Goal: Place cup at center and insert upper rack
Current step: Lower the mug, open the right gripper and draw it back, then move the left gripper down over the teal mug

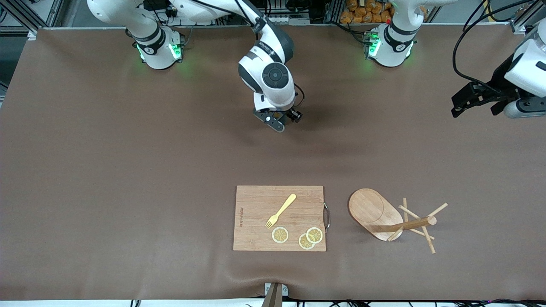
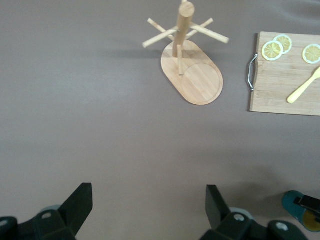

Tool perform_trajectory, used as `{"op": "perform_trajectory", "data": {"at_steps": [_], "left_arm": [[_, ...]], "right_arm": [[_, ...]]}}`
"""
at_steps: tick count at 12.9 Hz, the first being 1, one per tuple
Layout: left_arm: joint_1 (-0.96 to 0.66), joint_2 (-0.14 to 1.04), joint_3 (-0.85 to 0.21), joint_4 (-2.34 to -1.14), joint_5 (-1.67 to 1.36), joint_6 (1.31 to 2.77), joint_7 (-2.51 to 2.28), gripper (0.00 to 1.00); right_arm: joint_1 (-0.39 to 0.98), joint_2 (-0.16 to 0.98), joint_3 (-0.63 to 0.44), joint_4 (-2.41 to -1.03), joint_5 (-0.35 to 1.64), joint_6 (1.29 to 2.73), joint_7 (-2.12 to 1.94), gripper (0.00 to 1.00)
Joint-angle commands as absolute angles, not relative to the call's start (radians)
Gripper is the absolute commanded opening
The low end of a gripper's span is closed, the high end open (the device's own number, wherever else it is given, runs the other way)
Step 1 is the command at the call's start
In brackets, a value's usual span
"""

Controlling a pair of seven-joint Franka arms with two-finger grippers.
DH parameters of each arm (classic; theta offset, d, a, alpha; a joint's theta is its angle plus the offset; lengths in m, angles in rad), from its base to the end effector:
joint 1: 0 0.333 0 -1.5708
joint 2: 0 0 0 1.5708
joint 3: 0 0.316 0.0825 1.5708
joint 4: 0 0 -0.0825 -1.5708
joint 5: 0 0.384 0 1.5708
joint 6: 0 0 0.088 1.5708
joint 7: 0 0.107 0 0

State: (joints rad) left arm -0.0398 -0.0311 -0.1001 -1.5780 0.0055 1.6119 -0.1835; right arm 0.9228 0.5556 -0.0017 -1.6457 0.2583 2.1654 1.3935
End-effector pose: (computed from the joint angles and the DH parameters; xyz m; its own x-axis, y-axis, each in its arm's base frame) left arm 0.5439 -0.0770 0.6419 0.9969 0.0435 0.0653 0.0434 -0.9991 0.0034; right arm 0.4035 0.5480 0.2892 0.7940 -0.5701 -0.2112 -0.5808 -0.8139 0.0137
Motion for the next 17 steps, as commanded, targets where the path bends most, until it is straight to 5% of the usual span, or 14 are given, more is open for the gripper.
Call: {"op": "perform_trajectory", "data": {"at_steps": [1, 5, 10, 14, 17], "left_arm": [[-0.037, -0.06, -0.139, -1.58, 0.02, 1.565, -0.256, 1.0], [-0.038, -0.058, -0.219, -1.56, 0.02, 1.563, -0.368, 1.0], [-0.044, -0.041, -0.385, -1.559, 0.054, 1.557, -0.591, 1.0], [-0.061, 0.053, -0.527, -1.499, 0.106, 1.565, -0.885, 1.0], [-0.233, 0.18, -0.545, -1.456, 0.295, 1.572, -1.142, 1.0]], "right_arm": [[0.85, 0.407, -0.006, -1.675, 0.239, 2.045, 1.275, 1.0], [0.669, 0.226, -0.005, -1.678, 0.202, 1.85, 1.027, 1.0], [0.487, -0.012, -0.005, -1.822, 0.202, 1.819, 0.738, 1.0], [0.35, -0.174, -0.005, -1.881, 0.16, 1.72, 0.478, 1.0], [0.202, -0.254, -0.005, -1.887, 0.126, 1.628, 0.28, 1.0]]}}
